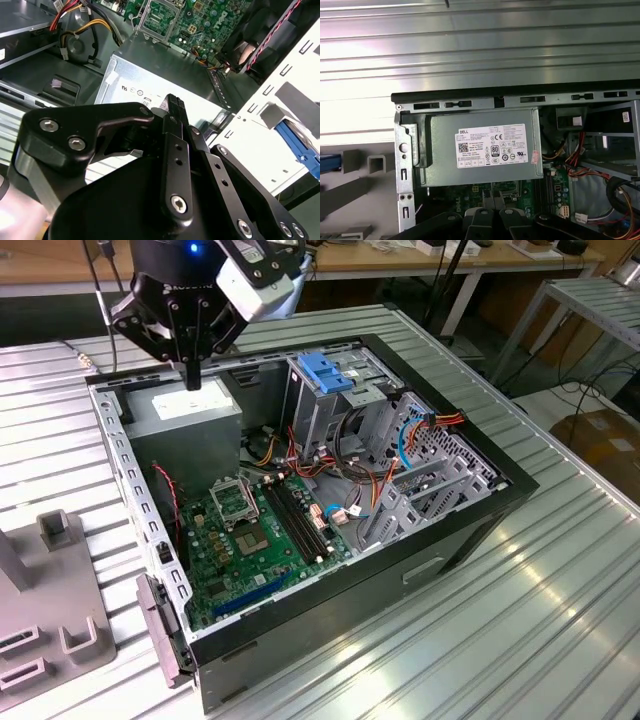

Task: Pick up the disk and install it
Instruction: 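Reach for the disk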

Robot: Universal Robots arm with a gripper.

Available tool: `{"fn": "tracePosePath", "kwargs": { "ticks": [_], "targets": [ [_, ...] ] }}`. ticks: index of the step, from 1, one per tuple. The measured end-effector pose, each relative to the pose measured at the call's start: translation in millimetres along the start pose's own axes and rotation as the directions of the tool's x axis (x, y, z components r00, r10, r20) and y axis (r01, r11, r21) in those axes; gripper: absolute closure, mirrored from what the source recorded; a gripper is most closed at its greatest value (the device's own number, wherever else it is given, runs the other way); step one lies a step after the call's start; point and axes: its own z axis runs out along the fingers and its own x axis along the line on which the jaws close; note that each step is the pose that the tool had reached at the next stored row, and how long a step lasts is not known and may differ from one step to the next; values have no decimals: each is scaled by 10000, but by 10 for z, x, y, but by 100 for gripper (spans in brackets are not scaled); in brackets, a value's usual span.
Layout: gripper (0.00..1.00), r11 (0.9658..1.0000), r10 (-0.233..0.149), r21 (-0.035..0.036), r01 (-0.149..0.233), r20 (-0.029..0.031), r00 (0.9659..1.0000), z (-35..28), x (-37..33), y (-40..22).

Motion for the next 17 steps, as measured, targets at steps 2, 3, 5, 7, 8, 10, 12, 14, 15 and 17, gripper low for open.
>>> {"fn": "tracePosePath", "kwargs": {
  "ticks": [2,3,5,7,8,10,12,14,15,17],
  "targets": [
    [89,10000,0,0,0,0,10000,0,8,0],
    [89,10000,0,0,0,0,10000,-1,13,-1],
    [89,10000,0,1,0,0,10000,-1,21,-2],
    [89,10000,0,0,0,0,10000,-1,29,-2],
    [89,10000,1,0,-1,0,10000,-1,32,-2],
    [89,10000,0,0,0,0,10000,-1,43,-3],
    [89,10000,0,1,0,0,10000,-2,50,-4],
    [89,10000,0,0,0,0,10000,-2,62,-5],
    [89,10000,0,0,0,0,10000,-2,67,-5],
    [89,10000,0,0,0,0,10000,-2,75,-6]
  ]
}}
